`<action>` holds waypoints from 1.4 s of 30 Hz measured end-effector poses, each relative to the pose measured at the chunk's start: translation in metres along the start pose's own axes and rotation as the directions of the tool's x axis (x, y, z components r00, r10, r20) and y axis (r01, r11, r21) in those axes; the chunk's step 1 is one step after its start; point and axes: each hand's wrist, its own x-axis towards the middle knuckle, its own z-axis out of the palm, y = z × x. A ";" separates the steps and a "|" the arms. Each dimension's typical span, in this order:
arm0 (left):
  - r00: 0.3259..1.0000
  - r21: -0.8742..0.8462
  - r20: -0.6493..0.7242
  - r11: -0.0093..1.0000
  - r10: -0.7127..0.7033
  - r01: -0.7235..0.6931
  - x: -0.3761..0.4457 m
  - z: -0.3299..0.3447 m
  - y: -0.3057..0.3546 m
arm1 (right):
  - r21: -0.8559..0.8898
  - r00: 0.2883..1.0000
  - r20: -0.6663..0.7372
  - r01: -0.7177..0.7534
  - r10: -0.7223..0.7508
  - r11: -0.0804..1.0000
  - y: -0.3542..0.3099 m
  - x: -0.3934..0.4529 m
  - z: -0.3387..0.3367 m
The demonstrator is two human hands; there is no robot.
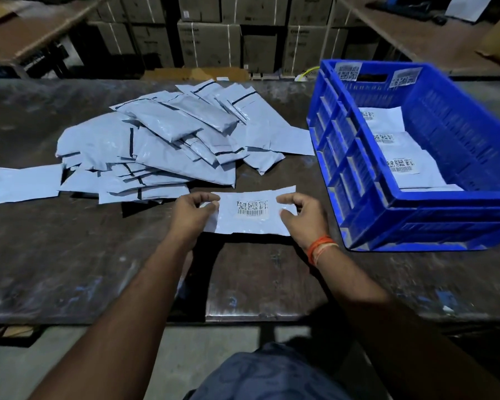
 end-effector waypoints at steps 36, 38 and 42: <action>0.879 0.441 0.174 0.762 0.445 -0.473 -0.035 0.273 0.247 | -0.131 0.993 -0.120 0.000 -0.016 0.991 0.009 0.129 -0.371; 0.872 0.558 0.209 0.678 0.443 -0.478 -0.037 0.287 0.250 | -0.196 0.999 -0.033 -0.028 0.022 0.980 0.017 0.144 -0.380; 0.878 0.791 0.364 0.394 0.312 -0.468 -0.039 0.314 0.246 | -0.413 0.975 0.183 -0.043 0.129 0.910 0.033 0.154 -0.387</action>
